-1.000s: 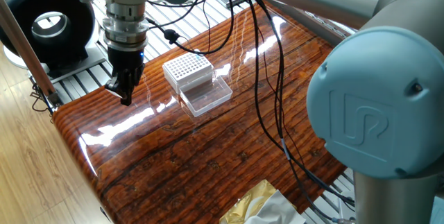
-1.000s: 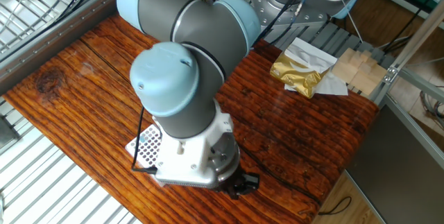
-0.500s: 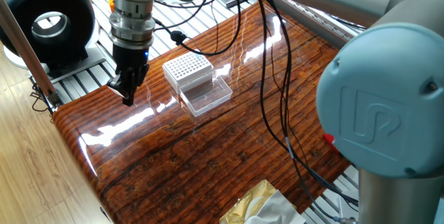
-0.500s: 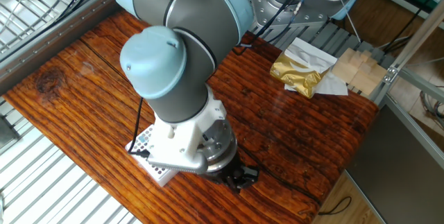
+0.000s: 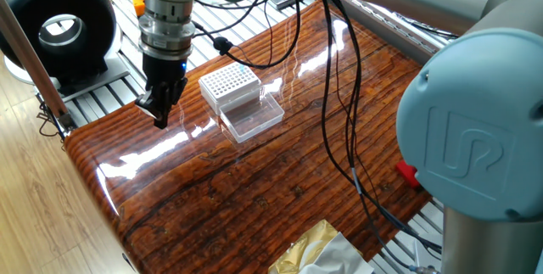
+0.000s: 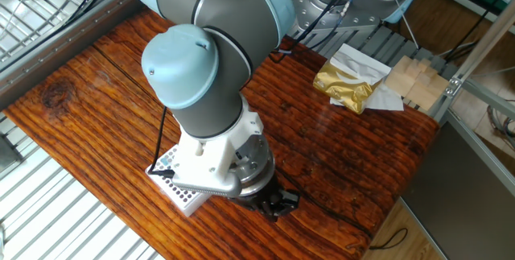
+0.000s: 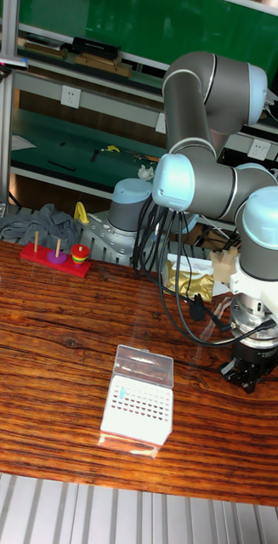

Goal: Insert a medium pipette tip into the holder for medium pipette tips

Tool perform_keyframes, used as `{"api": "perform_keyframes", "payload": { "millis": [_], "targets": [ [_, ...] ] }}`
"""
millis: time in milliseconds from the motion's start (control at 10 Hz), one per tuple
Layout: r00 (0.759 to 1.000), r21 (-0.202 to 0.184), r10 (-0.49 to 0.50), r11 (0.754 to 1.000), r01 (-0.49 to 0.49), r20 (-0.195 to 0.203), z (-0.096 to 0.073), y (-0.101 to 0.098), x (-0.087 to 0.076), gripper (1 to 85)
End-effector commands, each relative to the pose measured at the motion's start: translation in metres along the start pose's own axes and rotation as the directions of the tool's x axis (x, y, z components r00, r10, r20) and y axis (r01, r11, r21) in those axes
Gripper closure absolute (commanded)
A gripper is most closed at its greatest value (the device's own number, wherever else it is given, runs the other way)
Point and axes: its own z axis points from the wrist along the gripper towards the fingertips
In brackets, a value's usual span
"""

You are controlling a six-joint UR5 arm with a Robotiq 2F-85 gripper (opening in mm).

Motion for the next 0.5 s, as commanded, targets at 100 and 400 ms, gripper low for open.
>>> {"api": "perform_keyframes", "payload": {
  "millis": [100,400],
  "targets": [
    [1.0,-0.002,0.001,1.0,-0.001,0.01,-0.0004,0.001,-0.0044,84.7],
    [1.0,0.011,-0.006,1.0,0.006,0.008,0.0002,-0.0019,-0.0046,84.7]
  ]
}}
